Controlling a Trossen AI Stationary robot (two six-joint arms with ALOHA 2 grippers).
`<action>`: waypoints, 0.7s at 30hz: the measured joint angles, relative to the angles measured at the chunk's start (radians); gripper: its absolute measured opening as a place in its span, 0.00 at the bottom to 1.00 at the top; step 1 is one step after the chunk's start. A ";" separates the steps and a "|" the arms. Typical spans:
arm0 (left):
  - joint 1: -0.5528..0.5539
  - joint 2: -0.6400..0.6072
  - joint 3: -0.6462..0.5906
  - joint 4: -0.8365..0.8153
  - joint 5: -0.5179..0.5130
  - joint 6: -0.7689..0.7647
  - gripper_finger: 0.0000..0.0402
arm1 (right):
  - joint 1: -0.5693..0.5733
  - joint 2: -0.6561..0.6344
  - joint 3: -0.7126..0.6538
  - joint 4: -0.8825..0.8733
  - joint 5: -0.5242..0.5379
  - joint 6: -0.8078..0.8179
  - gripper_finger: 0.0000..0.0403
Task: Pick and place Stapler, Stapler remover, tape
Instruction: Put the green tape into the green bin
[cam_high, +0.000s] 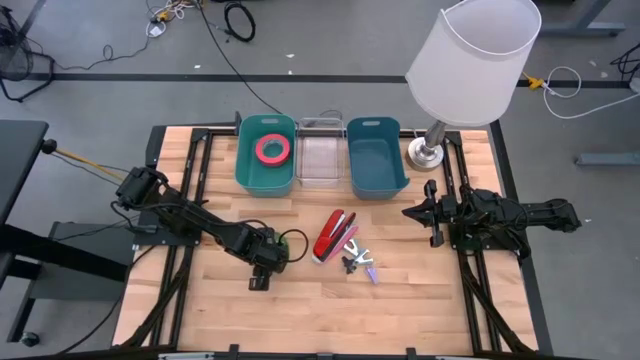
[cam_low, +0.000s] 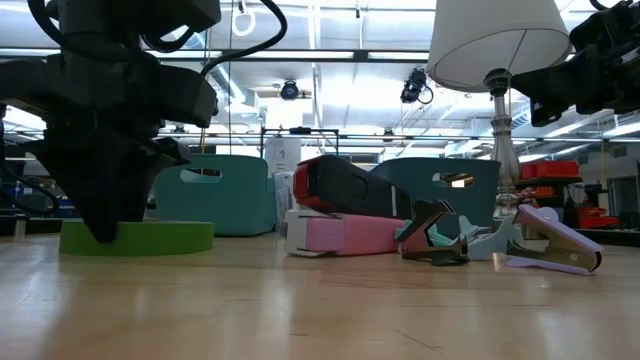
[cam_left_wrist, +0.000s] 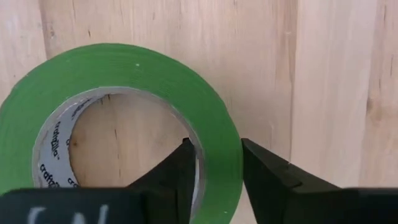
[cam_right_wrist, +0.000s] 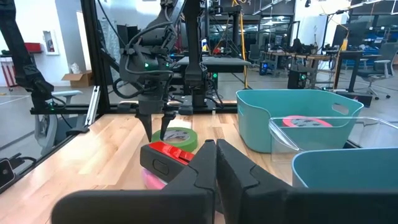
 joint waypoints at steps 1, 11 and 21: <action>0.000 0.000 0.000 0.000 0.000 0.000 0.29 | 0.000 0.000 0.000 0.000 0.000 0.000 0.04; 0.000 -0.002 0.000 -0.002 0.011 0.001 0.25 | 0.000 0.000 0.000 0.000 0.000 0.000 0.04; 0.000 -0.032 0.072 -0.151 0.088 -0.016 0.25 | 0.000 0.000 0.000 0.000 0.000 0.000 0.04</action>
